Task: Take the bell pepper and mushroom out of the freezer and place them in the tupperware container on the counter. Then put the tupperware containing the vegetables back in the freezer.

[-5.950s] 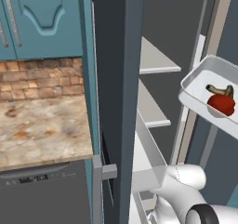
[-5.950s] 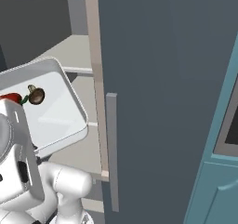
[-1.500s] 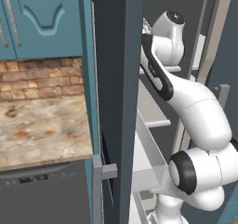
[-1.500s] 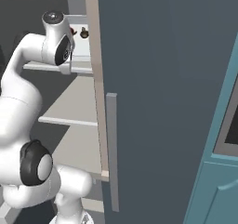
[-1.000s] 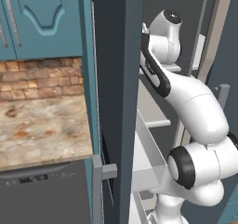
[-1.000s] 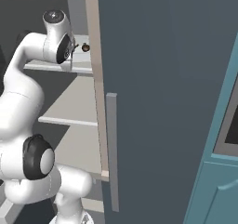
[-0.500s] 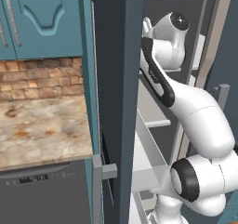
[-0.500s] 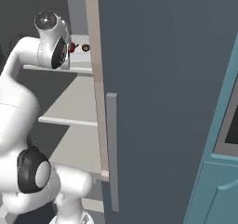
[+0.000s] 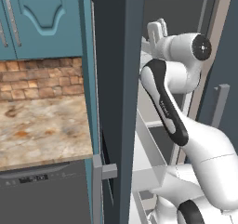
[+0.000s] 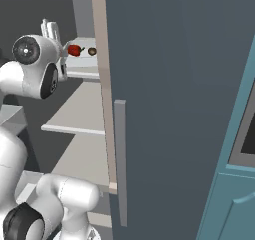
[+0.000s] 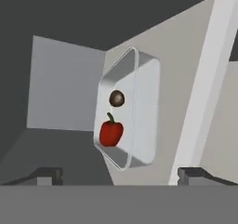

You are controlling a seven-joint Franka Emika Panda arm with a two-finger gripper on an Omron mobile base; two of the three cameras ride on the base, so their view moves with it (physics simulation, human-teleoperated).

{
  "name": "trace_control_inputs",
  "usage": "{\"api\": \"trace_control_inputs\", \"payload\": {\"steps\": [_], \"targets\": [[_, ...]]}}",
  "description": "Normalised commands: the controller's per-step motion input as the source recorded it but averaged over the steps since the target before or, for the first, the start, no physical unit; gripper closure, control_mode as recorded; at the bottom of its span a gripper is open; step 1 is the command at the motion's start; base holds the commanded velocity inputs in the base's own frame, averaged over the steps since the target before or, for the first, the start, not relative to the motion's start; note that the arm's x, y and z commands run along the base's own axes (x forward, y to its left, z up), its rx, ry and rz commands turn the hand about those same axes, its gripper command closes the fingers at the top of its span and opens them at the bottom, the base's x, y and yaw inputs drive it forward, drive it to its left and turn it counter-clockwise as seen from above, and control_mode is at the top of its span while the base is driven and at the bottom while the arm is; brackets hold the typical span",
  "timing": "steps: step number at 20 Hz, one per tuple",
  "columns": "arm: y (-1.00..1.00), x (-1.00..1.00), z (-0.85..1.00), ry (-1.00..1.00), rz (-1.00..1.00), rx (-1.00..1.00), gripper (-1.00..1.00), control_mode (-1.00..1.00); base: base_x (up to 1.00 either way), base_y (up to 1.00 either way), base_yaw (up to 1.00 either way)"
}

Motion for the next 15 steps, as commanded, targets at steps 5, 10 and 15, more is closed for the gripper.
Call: {"api": "trace_control_inputs", "payload": {"steps": [5,10,15], "targets": [[-0.38,-1.00,0.89,-0.09,0.00,0.12,-1.00,-1.00,0.00,0.00,0.00],[-0.48,-1.00,0.63,0.02,-0.04,0.17,-1.00,-1.00,0.00,0.00,0.00],[-0.38,-1.00,0.12,0.08,-0.08,0.14,-1.00,-1.00,0.00,0.00,0.00]]}}
